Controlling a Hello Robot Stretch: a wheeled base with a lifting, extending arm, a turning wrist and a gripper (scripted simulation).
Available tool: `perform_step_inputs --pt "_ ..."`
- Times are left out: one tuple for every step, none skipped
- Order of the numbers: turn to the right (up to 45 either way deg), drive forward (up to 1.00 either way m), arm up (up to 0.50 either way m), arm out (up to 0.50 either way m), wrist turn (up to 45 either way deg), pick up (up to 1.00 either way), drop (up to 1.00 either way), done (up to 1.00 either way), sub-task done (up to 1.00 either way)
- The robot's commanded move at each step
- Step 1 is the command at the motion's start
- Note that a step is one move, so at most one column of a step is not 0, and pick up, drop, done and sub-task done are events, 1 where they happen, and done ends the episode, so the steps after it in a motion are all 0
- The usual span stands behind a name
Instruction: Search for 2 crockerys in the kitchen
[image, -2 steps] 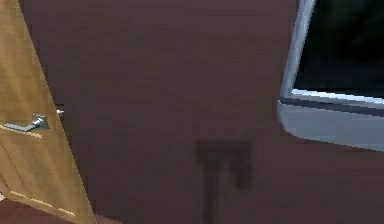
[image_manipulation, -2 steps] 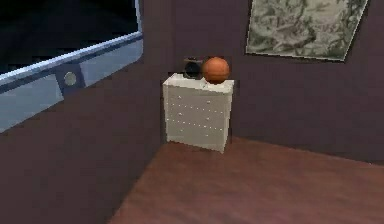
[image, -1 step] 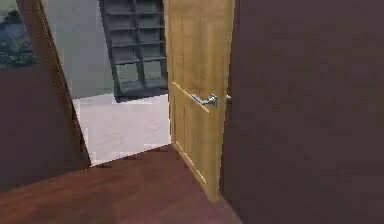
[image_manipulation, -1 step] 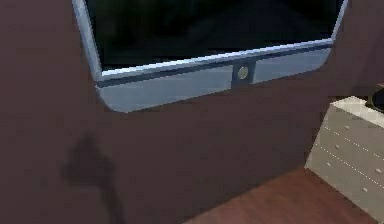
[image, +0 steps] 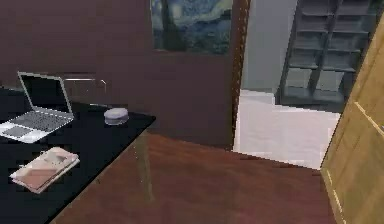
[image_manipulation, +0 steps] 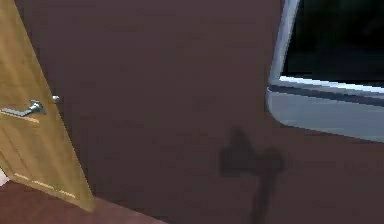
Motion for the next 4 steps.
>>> perform_step_inputs --pt "-45.0 0.0 0.0 0.0 0.0 0.0 0.0 0.0 0.0" --pt "-21.0 0.0 0.0 0.0 0.0 0.0 0.0 0.0 0.0" --pt "0.0 0.15 0.0 0.0 0.0 0.0 0.0 0.0 0.0" --pt "45.0 0.0 0.0 0.0 0.0 0.0 0.0 0.0 0.0"
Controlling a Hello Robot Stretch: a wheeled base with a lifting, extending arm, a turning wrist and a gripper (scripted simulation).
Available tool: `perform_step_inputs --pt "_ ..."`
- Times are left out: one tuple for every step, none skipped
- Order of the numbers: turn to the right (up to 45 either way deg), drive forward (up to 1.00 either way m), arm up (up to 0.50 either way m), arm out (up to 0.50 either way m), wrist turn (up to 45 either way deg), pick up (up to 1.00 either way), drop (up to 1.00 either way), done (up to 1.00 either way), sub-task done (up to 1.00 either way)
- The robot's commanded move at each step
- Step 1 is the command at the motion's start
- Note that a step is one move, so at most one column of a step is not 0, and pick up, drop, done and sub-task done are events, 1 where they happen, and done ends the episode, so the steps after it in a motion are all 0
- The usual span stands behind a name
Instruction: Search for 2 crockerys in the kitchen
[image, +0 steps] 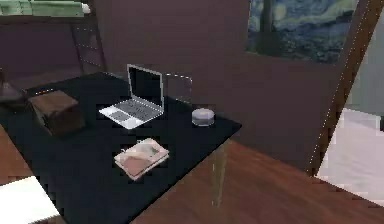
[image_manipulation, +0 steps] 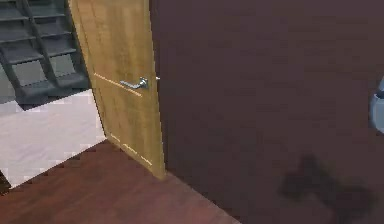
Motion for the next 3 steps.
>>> perform_step_inputs --pt "42.0 0.0 0.0 0.0 0.0 0.0 0.0 0.0 0.0" --pt "0.0 1.0 0.0 0.0 0.0 0.0 0.0 0.0 0.0" --pt "3.0 0.0 0.0 0.0 0.0 0.0 0.0 0.0 0.0"
